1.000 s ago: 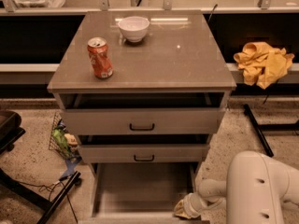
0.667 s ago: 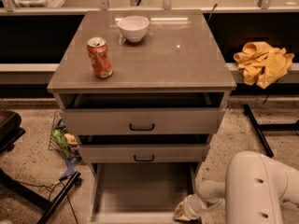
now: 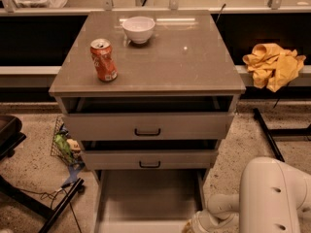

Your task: Open bottom drawer

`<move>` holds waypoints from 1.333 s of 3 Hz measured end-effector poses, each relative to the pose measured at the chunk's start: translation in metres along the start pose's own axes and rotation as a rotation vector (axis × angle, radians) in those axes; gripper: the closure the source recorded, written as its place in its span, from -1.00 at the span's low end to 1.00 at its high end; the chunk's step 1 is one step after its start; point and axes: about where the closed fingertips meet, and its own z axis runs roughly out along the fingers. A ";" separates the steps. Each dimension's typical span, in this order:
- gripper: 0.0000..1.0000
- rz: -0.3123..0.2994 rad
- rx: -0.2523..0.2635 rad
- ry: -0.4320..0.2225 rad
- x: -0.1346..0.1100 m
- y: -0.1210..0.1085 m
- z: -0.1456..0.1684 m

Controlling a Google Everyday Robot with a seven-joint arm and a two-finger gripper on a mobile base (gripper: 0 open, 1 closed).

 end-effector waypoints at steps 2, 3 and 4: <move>0.03 0.002 -0.007 -0.003 -0.001 0.004 0.003; -0.43 0.002 -0.011 -0.004 -0.001 0.005 0.005; -0.89 0.002 -0.014 -0.005 -0.001 0.007 0.007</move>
Offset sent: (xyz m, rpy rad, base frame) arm -0.0018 0.0009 -0.0008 0.0015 0.0028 0.0005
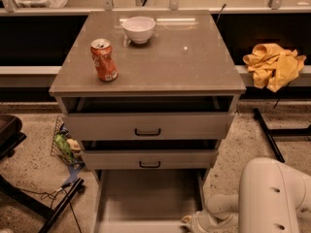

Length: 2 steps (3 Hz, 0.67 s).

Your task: Open bottom drawer

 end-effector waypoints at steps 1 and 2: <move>-1.00 0.000 -0.002 -0.001 -0.001 -0.002 0.001; -1.00 0.000 -0.002 -0.001 -0.001 -0.003 0.001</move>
Offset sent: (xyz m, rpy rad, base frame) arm -0.0003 0.0007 -0.0005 0.0009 0.0017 0.0006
